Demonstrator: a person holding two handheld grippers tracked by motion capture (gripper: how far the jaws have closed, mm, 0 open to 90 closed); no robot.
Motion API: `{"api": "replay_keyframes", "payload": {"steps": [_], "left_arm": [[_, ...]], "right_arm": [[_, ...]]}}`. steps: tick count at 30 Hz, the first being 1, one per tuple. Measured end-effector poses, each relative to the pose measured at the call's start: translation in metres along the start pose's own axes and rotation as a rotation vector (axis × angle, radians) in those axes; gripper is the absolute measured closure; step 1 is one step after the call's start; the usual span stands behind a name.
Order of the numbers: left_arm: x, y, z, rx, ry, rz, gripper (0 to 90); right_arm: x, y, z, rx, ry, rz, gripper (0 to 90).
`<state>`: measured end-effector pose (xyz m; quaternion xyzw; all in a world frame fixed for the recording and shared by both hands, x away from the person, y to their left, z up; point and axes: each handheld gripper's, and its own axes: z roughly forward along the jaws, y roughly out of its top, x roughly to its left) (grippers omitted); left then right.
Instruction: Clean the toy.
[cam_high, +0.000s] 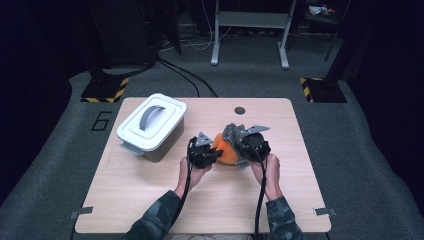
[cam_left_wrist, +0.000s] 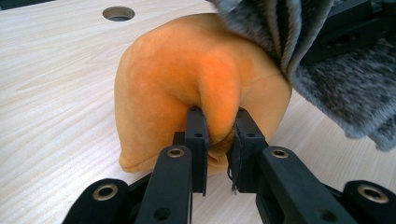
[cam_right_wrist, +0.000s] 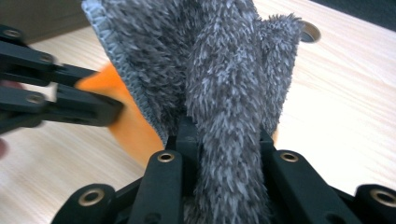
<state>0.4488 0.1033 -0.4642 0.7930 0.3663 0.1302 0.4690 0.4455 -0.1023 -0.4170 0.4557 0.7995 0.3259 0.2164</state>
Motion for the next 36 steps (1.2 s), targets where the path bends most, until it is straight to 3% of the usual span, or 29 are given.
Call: {"api": "replay_keyframes", "payload": {"steps": [8,18,23,28,30,36], "left_arm": [[0.001,-0.001,0.000,0.003,0.004,-0.011,79.0],[0.003,-0.001,-0.001,0.009,-0.009,-0.013,78.9],[0.002,-0.001,-0.001,0.005,-0.008,-0.015,78.7],[0.000,0.000,-0.002,0.002,-0.005,-0.005,78.3],[-0.001,0.000,-0.002,0.000,-0.004,-0.001,78.2],[-0.003,0.001,-0.001,0.004,0.000,0.011,78.0]], "right_arm": [[-0.026,-0.021,0.009,0.047,-0.036,0.059,73.3],[-0.052,-0.046,0.042,0.171,-0.019,0.155,73.2],[-0.058,-0.053,0.058,0.214,0.002,0.169,73.0],[-0.059,-0.043,0.034,0.166,-0.038,0.162,72.9],[-0.055,-0.035,0.021,0.127,-0.043,0.130,72.9],[-0.022,-0.004,-0.009,0.034,-0.006,0.033,72.9]]}}
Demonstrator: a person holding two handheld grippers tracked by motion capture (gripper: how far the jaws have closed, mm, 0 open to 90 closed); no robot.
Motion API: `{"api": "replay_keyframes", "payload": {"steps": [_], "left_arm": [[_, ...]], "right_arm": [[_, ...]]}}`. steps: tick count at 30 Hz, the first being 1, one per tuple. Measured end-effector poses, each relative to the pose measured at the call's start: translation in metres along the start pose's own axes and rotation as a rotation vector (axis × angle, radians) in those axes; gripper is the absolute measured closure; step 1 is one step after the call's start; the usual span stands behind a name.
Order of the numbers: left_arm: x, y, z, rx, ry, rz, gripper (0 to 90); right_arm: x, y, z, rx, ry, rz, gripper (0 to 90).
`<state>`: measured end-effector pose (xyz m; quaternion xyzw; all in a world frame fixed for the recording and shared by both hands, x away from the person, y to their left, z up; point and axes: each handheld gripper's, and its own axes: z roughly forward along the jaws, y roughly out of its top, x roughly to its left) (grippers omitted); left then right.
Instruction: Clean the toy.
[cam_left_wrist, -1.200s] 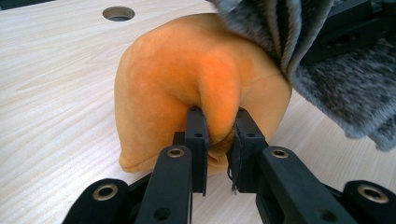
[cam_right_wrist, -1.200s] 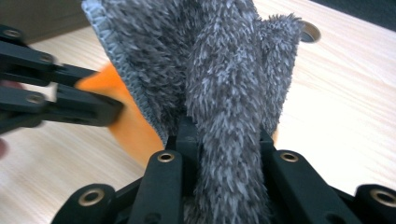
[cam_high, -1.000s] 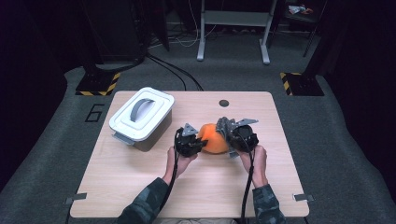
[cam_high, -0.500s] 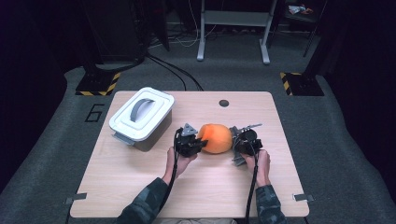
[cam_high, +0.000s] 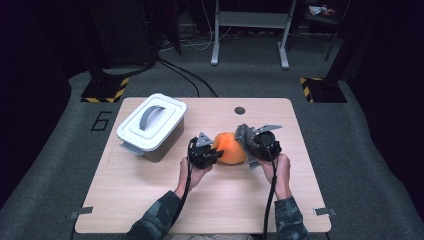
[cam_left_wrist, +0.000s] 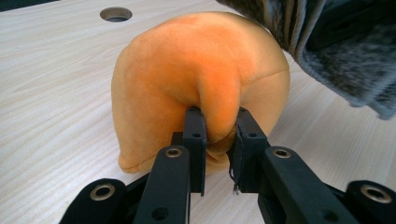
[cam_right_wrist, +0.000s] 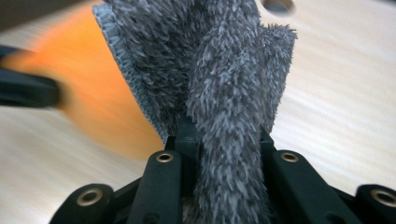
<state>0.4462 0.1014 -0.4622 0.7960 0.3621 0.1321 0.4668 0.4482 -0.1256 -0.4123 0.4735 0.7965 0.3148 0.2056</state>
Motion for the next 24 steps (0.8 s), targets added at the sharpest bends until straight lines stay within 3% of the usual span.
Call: {"api": "replay_keyframes", "payload": {"steps": [6,10,16,24], "left_arm": [[-0.001,0.000,0.000,0.002,0.001,0.005,78.0],[0.002,0.000,0.000,0.004,0.002,-0.008,78.0],[0.001,-0.001,0.000,0.003,0.000,-0.006,78.0],[0.004,-0.002,0.001,0.005,-0.003,-0.010,78.0]], "right_arm": [[0.035,0.020,-0.002,-0.030,0.043,-0.092,72.8],[0.043,0.024,0.007,-0.009,0.024,-0.115,72.9],[0.031,0.016,0.008,-0.009,0.025,-0.078,73.0],[-0.003,-0.006,0.016,0.030,-0.011,0.010,73.1]]}}
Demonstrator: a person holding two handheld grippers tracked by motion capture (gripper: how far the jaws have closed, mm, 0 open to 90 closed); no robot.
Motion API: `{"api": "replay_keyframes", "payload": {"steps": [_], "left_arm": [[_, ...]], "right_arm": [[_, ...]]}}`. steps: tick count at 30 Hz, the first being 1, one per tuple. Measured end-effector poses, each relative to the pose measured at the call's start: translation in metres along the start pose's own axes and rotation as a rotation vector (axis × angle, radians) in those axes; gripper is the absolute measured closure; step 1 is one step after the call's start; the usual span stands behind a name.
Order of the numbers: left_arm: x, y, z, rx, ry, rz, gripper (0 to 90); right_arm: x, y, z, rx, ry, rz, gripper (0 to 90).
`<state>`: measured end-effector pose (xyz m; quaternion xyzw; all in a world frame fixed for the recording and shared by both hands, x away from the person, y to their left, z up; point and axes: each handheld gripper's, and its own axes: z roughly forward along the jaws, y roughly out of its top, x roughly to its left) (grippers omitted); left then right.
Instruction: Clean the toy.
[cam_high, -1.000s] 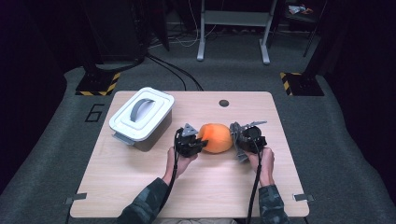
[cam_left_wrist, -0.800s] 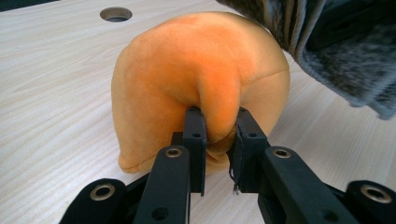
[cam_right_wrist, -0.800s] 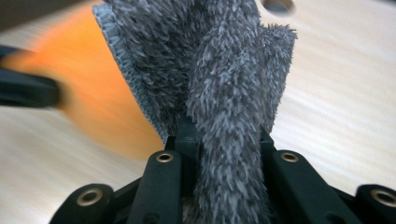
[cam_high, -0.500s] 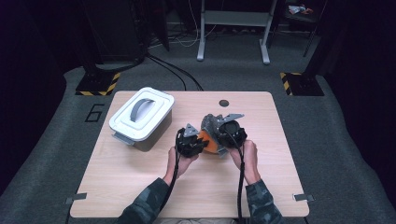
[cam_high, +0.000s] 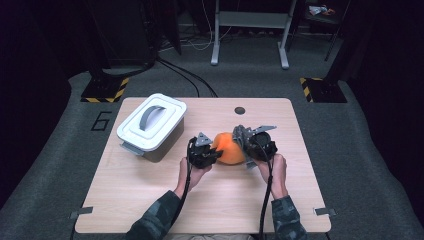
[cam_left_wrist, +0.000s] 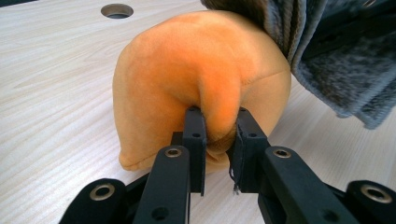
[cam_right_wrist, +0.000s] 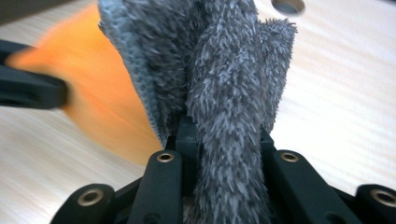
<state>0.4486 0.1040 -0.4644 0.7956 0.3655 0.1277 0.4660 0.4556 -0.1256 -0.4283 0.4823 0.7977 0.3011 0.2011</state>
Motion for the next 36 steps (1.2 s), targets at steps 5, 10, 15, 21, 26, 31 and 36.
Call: {"api": "replay_keyframes", "payload": {"steps": [5,10,15,21,26,31,36], "left_arm": [[0.000,0.000,0.001,-0.001,-0.001,-0.002,77.9],[0.000,0.000,0.001,0.002,-0.003,-0.002,77.9],[0.001,-0.001,0.001,0.000,-0.005,-0.008,77.8],[0.002,-0.001,0.000,0.001,-0.004,-0.004,77.8],[0.003,-0.001,0.000,0.001,-0.009,-0.008,77.5],[0.002,-0.001,0.000,0.001,-0.005,-0.004,77.3],[0.002,-0.001,0.000,-0.001,0.001,-0.004,77.1]], "right_arm": [[-0.017,-0.014,0.015,0.037,-0.011,0.052,73.1],[-0.027,-0.021,0.030,0.078,-0.010,0.095,73.1],[-0.033,-0.029,0.050,0.123,-0.003,0.123,73.1],[-0.034,-0.032,0.058,0.148,0.007,0.127,73.1],[-0.036,-0.029,0.039,0.109,-0.023,0.138,73.2],[-0.027,-0.015,0.007,-0.011,-0.040,0.092,73.2],[-0.004,0.001,-0.009,-0.067,0.041,0.031,73.3]]}}
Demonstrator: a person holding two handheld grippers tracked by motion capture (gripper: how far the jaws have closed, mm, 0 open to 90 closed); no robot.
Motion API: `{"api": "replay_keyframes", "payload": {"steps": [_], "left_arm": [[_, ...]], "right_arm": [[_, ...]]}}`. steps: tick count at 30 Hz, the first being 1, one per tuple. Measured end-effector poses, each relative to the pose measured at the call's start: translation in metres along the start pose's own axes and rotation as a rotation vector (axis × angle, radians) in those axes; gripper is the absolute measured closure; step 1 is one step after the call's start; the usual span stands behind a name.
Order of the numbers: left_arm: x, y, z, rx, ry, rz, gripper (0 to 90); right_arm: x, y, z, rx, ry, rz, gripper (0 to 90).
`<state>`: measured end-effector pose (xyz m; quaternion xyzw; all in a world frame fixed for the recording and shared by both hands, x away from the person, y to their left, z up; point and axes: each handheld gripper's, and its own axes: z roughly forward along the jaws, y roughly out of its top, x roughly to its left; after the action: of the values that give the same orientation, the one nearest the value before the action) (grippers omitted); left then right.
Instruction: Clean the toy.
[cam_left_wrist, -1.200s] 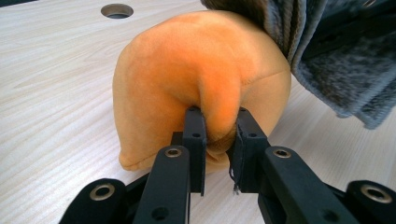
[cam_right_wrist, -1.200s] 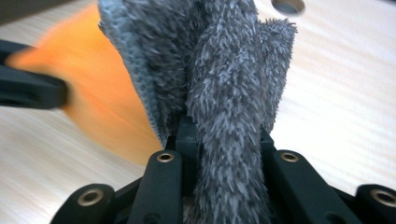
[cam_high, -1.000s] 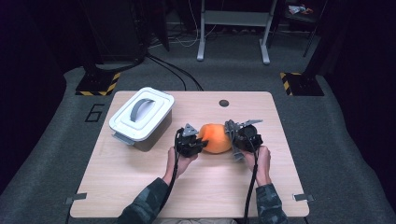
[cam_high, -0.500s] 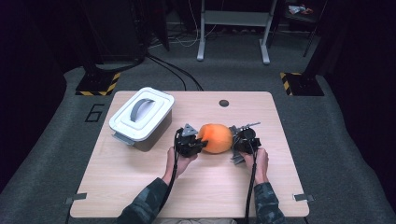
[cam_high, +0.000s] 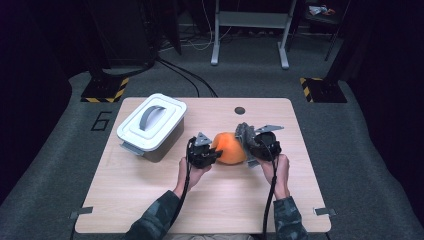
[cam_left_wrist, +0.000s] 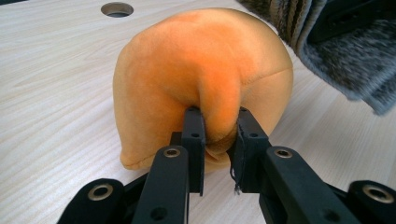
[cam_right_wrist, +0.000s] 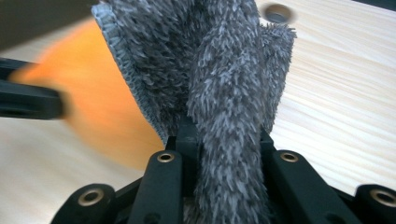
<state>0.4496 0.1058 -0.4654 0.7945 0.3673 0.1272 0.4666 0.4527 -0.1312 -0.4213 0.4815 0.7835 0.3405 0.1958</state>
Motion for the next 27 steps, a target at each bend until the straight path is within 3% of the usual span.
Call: {"api": "replay_keyframes", "payload": {"steps": [3,7,18,22,27], "left_arm": [[0.002,0.000,0.000,0.003,-0.008,0.001,76.1],[0.003,-0.001,0.000,-0.005,-0.013,0.001,72.7],[0.003,-0.007,0.004,0.046,0.036,0.042,45.9],[0.002,-0.006,0.008,0.037,0.049,0.066,44.9],[-0.002,-0.006,0.011,0.032,0.060,0.094,53.3]], "right_arm": [[0.003,0.002,0.012,0.031,-0.006,-0.021,73.5],[0.001,0.002,0.015,0.027,0.001,-0.003,73.5],[-0.001,0.006,0.016,0.033,-0.018,-0.007,73.5],[-0.002,0.005,0.016,0.039,-0.015,0.003,73.5],[-0.003,0.004,0.017,0.029,-0.017,-0.002,73.5]]}}
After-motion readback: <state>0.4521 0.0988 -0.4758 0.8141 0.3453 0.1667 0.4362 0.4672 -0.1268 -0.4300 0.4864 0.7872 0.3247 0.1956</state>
